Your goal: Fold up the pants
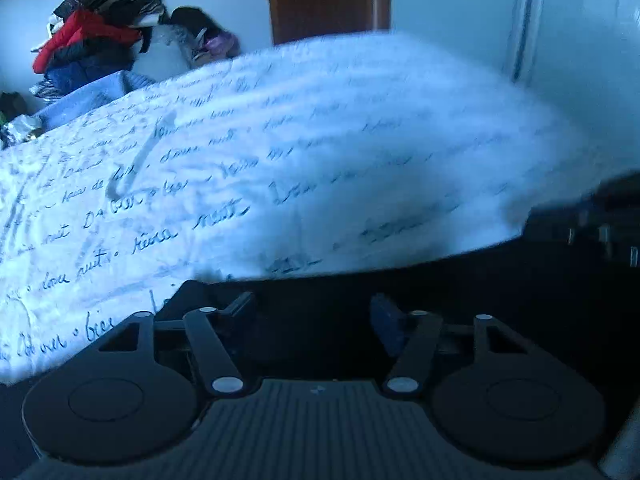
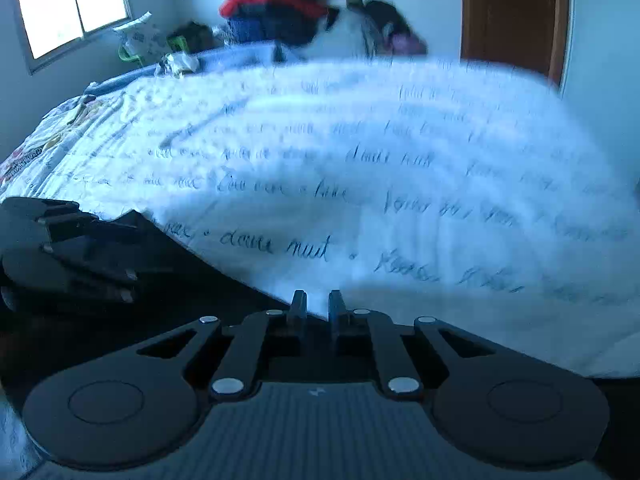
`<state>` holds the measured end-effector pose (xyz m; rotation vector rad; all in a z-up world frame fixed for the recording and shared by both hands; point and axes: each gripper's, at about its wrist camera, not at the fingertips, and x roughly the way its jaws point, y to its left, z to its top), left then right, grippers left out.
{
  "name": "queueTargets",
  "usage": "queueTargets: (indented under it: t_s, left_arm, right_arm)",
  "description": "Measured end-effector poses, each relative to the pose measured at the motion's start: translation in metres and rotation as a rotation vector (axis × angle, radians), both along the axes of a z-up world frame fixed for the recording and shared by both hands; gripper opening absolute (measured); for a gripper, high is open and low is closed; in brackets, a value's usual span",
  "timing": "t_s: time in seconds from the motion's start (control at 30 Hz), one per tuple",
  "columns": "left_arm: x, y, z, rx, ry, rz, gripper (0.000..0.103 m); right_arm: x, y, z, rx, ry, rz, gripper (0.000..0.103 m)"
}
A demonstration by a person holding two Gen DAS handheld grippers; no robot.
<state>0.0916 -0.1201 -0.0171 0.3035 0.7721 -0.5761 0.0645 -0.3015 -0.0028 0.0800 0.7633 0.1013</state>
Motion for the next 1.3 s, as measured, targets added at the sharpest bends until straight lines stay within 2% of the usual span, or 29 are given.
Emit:
queueTargets:
  t_s: [0.07,0.1,0.17,0.23,0.27,0.33,0.37,0.43,0.53,0.6,0.7,0.83,0.93,1.0,1.1,1.23,1.27,1.3]
  left_arm:
    - [-0.013,-0.002,0.006,-0.033,0.009,-0.035,0.083]
    - [-0.016,-0.009,0.004,-0.033,0.019,-0.052,0.084]
    - [-0.022,-0.031,-0.005,-0.004,0.038,-0.093,0.085]
    - [-0.025,-0.05,-0.018,0.058,0.022,-0.086,0.082]
    - [-0.029,-0.052,-0.022,0.083,0.012,-0.066,0.08]
    - [-0.038,-0.046,-0.02,0.057,-0.008,-0.062,0.081]
    - [-0.042,-0.041,-0.017,0.042,-0.007,-0.07,0.082]
    - [-0.051,-0.03,-0.01,0.016,-0.006,-0.077,0.084]
    - [-0.061,-0.024,-0.001,-0.013,-0.01,-0.088,0.085]
    - [-0.07,-0.028,0.005,-0.026,-0.021,-0.108,0.086]
    - [-0.08,-0.038,0.01,-0.046,-0.02,-0.138,0.088]
    - [-0.089,-0.049,0.008,-0.02,-0.023,-0.162,0.088]
    - [-0.089,-0.054,0.007,-0.009,-0.012,-0.161,0.088]
    - [-0.086,-0.057,0.006,-0.018,0.013,-0.155,0.088]
    - [-0.083,-0.061,0.007,-0.046,0.052,-0.145,0.088]
    - [-0.077,-0.07,0.006,-0.057,0.07,-0.13,0.088]
    - [-0.075,-0.072,0.005,-0.06,0.075,-0.125,0.088]
    - [-0.073,-0.074,0.005,-0.064,0.083,-0.12,0.088]
  right_arm:
    - [-0.017,-0.002,0.002,0.005,0.072,0.089,0.013]
    - [-0.022,-0.001,-0.003,-0.029,0.114,0.117,0.015]
    - [-0.011,0.003,-0.019,-0.1,0.171,0.081,0.015]
    - [-0.005,-0.007,-0.024,-0.018,0.124,0.011,0.015]
    - [-0.007,-0.014,-0.02,-0.008,0.106,-0.061,0.016]
    - [-0.027,-0.024,-0.005,-0.099,0.05,-0.202,0.016]
    - [-0.044,-0.033,0.004,-0.076,0.03,-0.232,0.017]
    - [-0.083,-0.061,0.018,0.054,0.013,-0.264,0.024]
    - [-0.146,-0.094,0.032,0.188,-0.075,-0.331,0.05]
    - [-0.179,-0.107,0.031,0.245,-0.103,-0.43,0.075]
    - [-0.198,-0.123,0.011,0.337,-0.079,-0.491,0.076]
    - [-0.201,-0.12,-0.026,0.48,-0.014,-0.549,0.075]
    - [-0.205,-0.116,-0.04,0.521,-0.024,-0.567,0.075]
    - [-0.206,-0.121,-0.044,0.552,-0.064,-0.591,0.076]
    - [-0.206,-0.135,-0.051,0.621,-0.174,-0.67,0.076]
    - [-0.197,-0.157,-0.062,0.734,-0.267,-0.779,0.075]
    - [-0.195,-0.161,-0.066,0.758,-0.283,-0.808,0.074]
    - [-0.192,-0.164,-0.069,0.78,-0.303,-0.833,0.068]
